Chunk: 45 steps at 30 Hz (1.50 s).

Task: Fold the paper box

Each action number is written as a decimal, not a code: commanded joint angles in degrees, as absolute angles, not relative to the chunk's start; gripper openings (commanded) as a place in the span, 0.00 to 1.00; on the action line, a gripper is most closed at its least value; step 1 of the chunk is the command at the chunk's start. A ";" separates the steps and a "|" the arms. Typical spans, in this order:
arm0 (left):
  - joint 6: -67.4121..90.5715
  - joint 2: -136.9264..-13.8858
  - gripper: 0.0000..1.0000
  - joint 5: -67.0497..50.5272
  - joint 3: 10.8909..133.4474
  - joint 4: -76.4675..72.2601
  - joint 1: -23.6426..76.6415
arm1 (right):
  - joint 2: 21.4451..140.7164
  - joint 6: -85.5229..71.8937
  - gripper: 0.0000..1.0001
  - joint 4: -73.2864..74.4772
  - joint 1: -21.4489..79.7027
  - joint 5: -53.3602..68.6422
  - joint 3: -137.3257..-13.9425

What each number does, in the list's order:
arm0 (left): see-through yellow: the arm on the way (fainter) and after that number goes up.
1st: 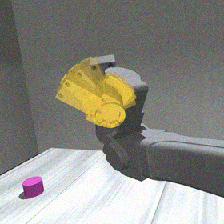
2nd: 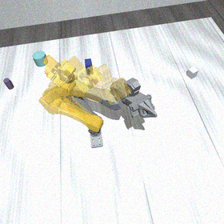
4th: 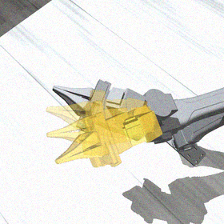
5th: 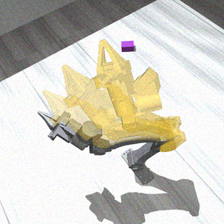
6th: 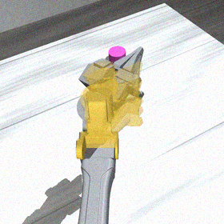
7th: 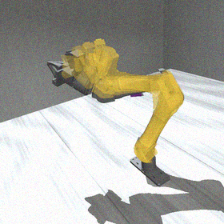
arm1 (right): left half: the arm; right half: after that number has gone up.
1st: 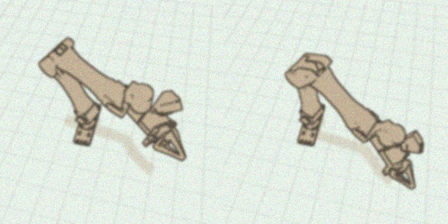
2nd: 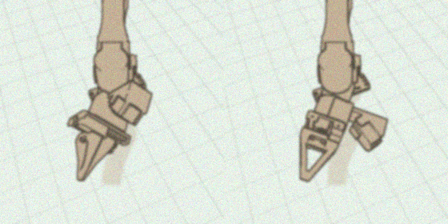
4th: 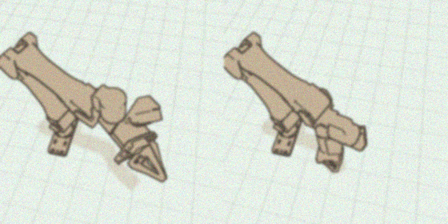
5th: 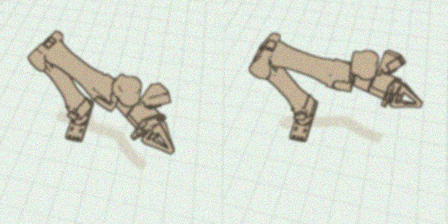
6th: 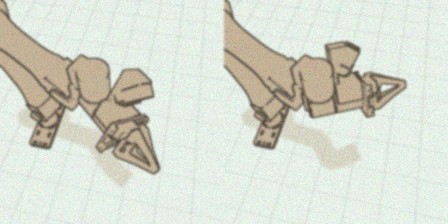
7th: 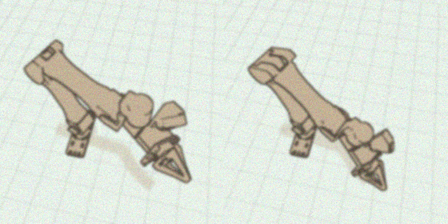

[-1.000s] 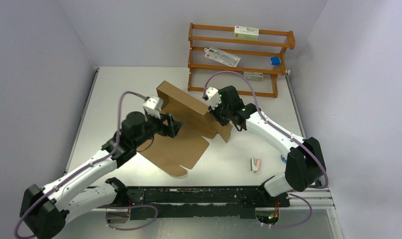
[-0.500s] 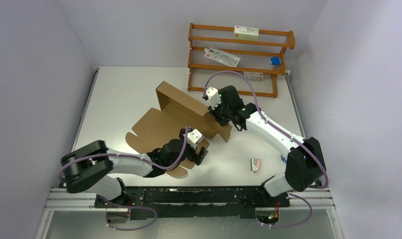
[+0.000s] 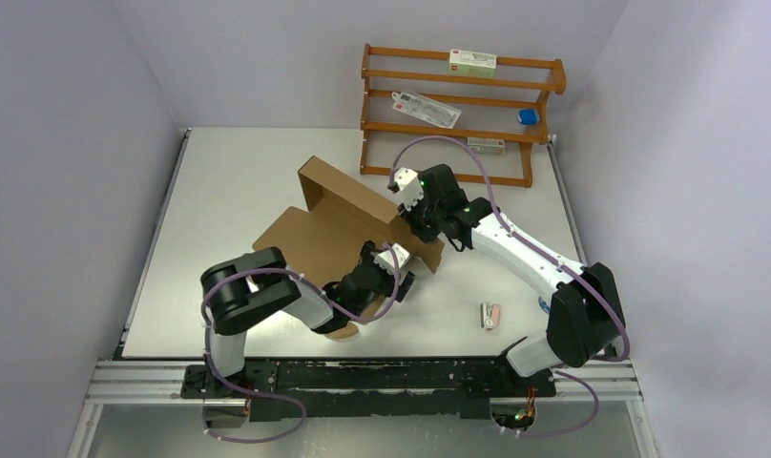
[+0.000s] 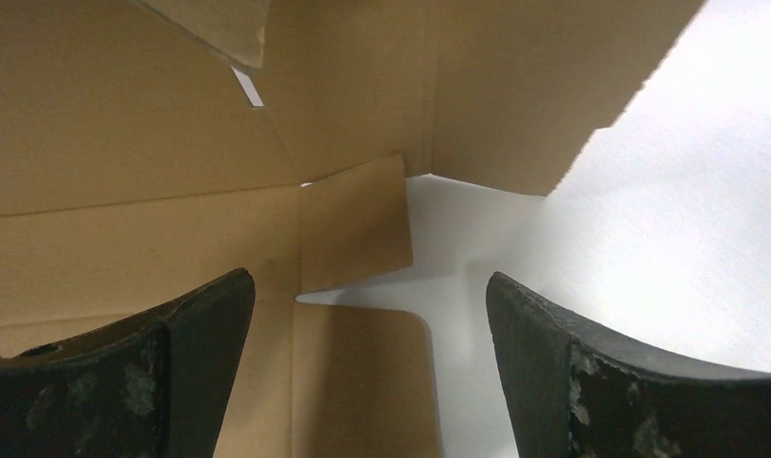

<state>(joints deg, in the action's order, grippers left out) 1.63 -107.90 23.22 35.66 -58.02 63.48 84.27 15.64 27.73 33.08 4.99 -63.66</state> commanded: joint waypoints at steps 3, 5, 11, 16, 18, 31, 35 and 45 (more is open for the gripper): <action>0.70 -112.43 0.93 29.46 38.23 -65.33 63.72 | 83.89 15.71 0.17 28.32 33.61 6.06 -64.76; 0.70 -113.39 0.92 29.58 38.67 -65.47 63.72 | 84.02 15.73 0.17 28.38 33.54 6.07 -64.86; 0.93 -115.71 0.86 31.44 39.88 -66.15 63.72 | 83.95 15.82 0.17 28.08 33.53 6.24 -64.43; 2.34 -115.85 0.74 34.74 39.90 -67.00 63.44 | 84.05 15.90 0.17 28.60 33.52 6.32 -64.68; 4.23 -115.08 0.68 35.33 39.61 -66.78 62.69 | 83.67 15.97 0.17 28.53 33.57 6.24 -64.46; 16.12 -108.92 0.53 26.40 35.35 -67.30 56.18 | 83.32 16.27 0.15 27.93 33.57 6.61 -64.03; 18.51 -108.90 0.55 24.32 35.30 -66.58 54.28 | 83.40 15.87 0.14 27.79 33.57 6.97 -64.09; 24.84 -113.45 0.48 18.70 35.07 -69.02 51.59 | 84.63 8.92 0.08 26.70 34.80 3.41 -65.08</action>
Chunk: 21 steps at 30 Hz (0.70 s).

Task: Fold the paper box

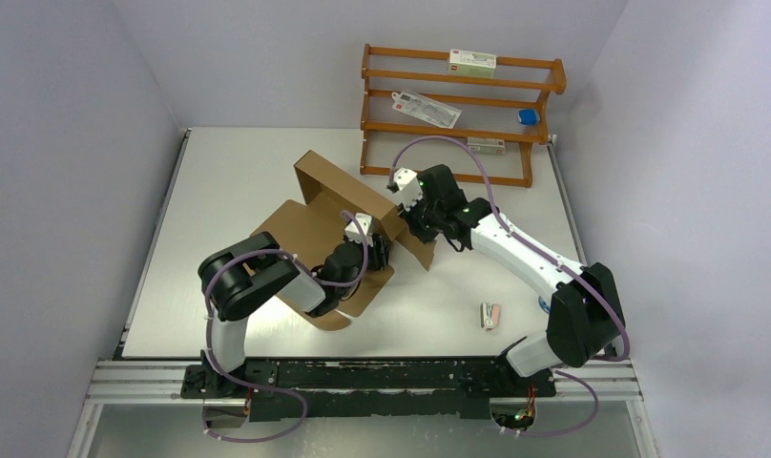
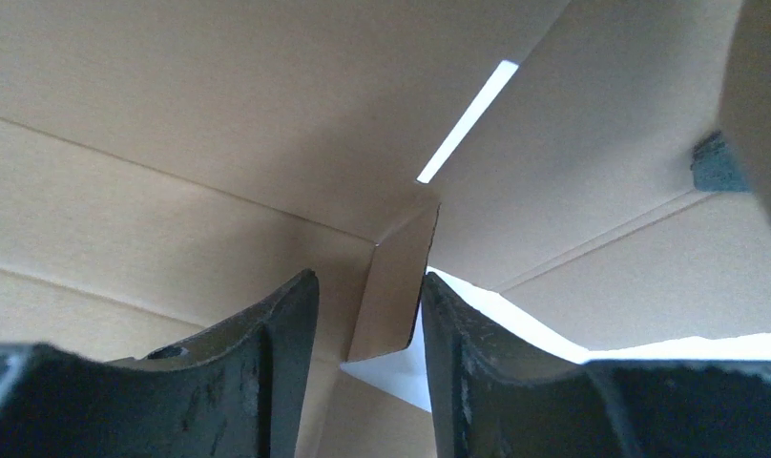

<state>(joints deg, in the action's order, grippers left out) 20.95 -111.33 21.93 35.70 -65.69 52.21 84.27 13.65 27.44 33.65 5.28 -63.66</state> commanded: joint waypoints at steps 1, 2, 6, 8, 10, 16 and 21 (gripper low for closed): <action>25.22 -113.66 0.47 18.75 34.93 -69.35 51.57 | 84.97 7.44 0.08 26.84 35.00 2.62 -65.43; 25.67 -113.86 0.46 18.90 34.71 -69.68 51.51 | 85.51 6.24 0.08 26.96 35.09 2.03 -65.77; 27.31 -114.23 0.41 19.00 33.65 -71.34 51.27 | 86.57 1.91 0.07 27.44 36.11 0.30 -66.68; 27.94 -114.32 0.38 18.54 33.81 -70.94 51.01 | 86.44 0.23 0.07 26.59 36.84 -1.72 -66.46; 28.28 -114.47 0.34 18.39 33.99 -70.71 50.80 | 86.39 -3.17 0.06 26.22 37.49 -3.59 -66.64; 31.82 -114.54 0.29 18.18 33.43 -69.65 48.41 | 86.79 -6.29 0.05 26.98 39.78 -9.95 -67.72; 32.11 -113.95 0.29 17.50 33.76 -67.25 46.48 | 86.79 -10.03 0.05 26.89 40.07 -11.10 -67.86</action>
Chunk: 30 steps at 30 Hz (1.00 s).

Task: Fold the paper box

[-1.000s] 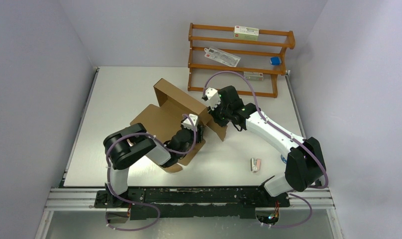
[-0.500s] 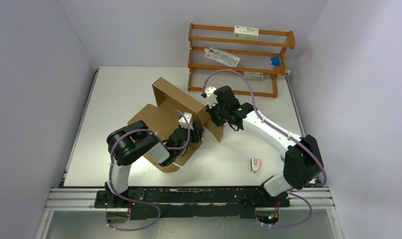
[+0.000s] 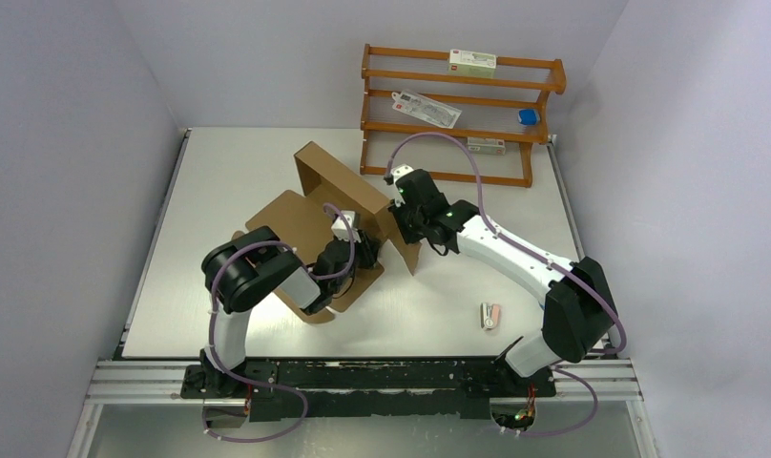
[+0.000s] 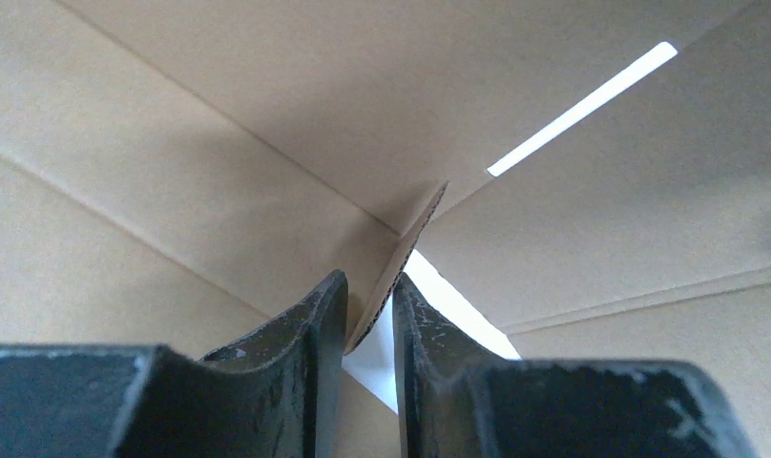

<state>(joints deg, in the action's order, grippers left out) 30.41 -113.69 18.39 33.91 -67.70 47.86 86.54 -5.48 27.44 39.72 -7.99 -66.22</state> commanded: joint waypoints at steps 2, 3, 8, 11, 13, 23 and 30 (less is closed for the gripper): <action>32.43 -114.35 0.29 16.74 34.29 -66.64 46.29 | 87.10 -12.39 0.05 27.06 40.16 -12.47 -68.36; 32.70 -114.72 0.29 16.29 34.36 -66.85 46.31 | 87.47 -13.73 0.05 27.61 40.15 -12.89 -68.90; 34.02 -116.54 0.29 14.57 34.45 -68.39 46.32 | 89.90 -18.34 0.05 30.23 40.86 -14.86 -72.15; 34.32 -116.89 0.29 13.86 34.13 -69.25 46.32 | 90.65 -18.43 0.05 30.84 41.35 -16.51 -72.72; 34.64 -116.86 0.28 13.80 34.02 -69.05 46.32 | 90.83 -20.19 0.06 31.75 41.36 -19.74 -73.34; 38.15 -119.35 0.26 11.38 33.12 -73.47 46.40 | 90.96 -29.44 0.11 29.58 41.38 -22.58 -74.02; 37.99 -119.61 0.26 10.86 33.81 -73.68 47.40 | 93.04 -37.35 0.14 28.16 41.39 -22.09 -74.60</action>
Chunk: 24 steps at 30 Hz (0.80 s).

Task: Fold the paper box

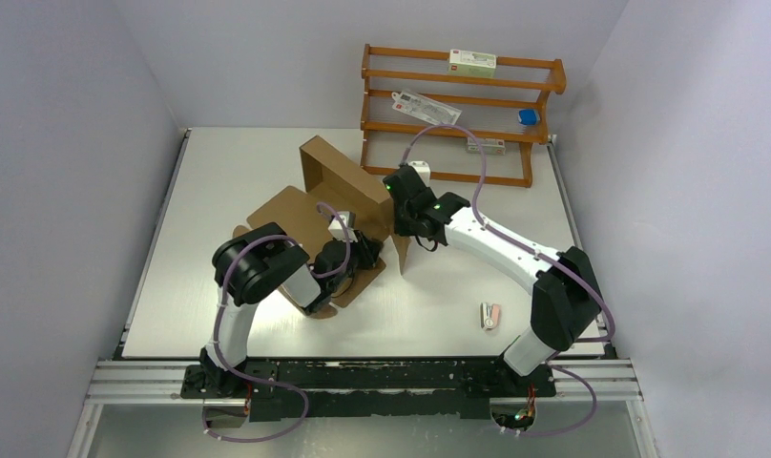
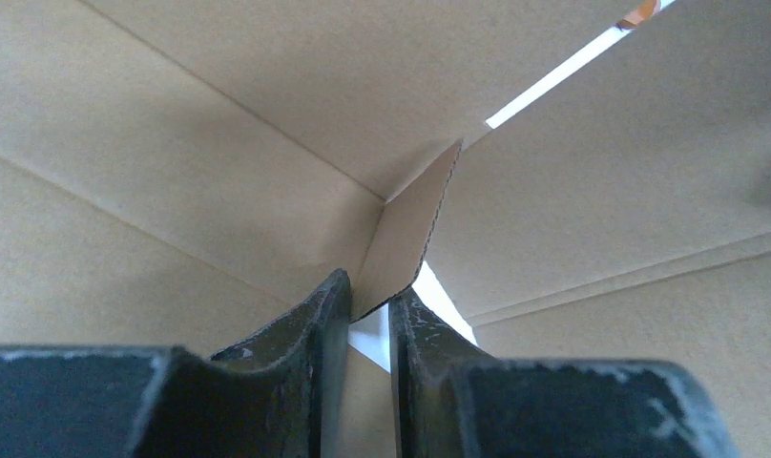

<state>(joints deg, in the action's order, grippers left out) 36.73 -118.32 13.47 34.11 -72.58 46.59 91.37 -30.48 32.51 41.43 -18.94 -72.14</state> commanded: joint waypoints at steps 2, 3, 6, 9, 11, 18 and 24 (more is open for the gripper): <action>38.16 -119.70 0.26 10.58 33.78 -74.18 47.69 | 93.76 -38.07 0.15 28.28 41.34 -21.91 -75.22; 38.39 -119.71 0.26 10.44 33.75 -74.47 47.91 | 93.95 -38.39 0.16 28.32 41.33 -21.95 -75.50; 38.83 -119.79 0.27 10.12 34.09 -75.12 48.80 | 93.81 -38.91 0.20 27.71 41.32 -22.51 -75.74; 38.76 -119.67 0.27 10.23 34.89 -74.76 50.39 | 93.61 -37.82 0.26 27.09 41.31 -21.52 -76.23; 39.09 -119.71 0.27 9.84 35.46 -74.79 51.13 | 93.65 -36.83 0.29 26.38 41.32 -20.21 -76.42; 40.24 -119.10 0.28 10.60 35.61 -75.15 52.00 | 92.98 -35.64 0.29 25.57 41.31 -16.92 -76.02; 38.76 -117.08 0.33 11.29 34.36 -75.32 52.86 | 92.02 -34.47 0.29 22.35 41.33 -15.83 -72.35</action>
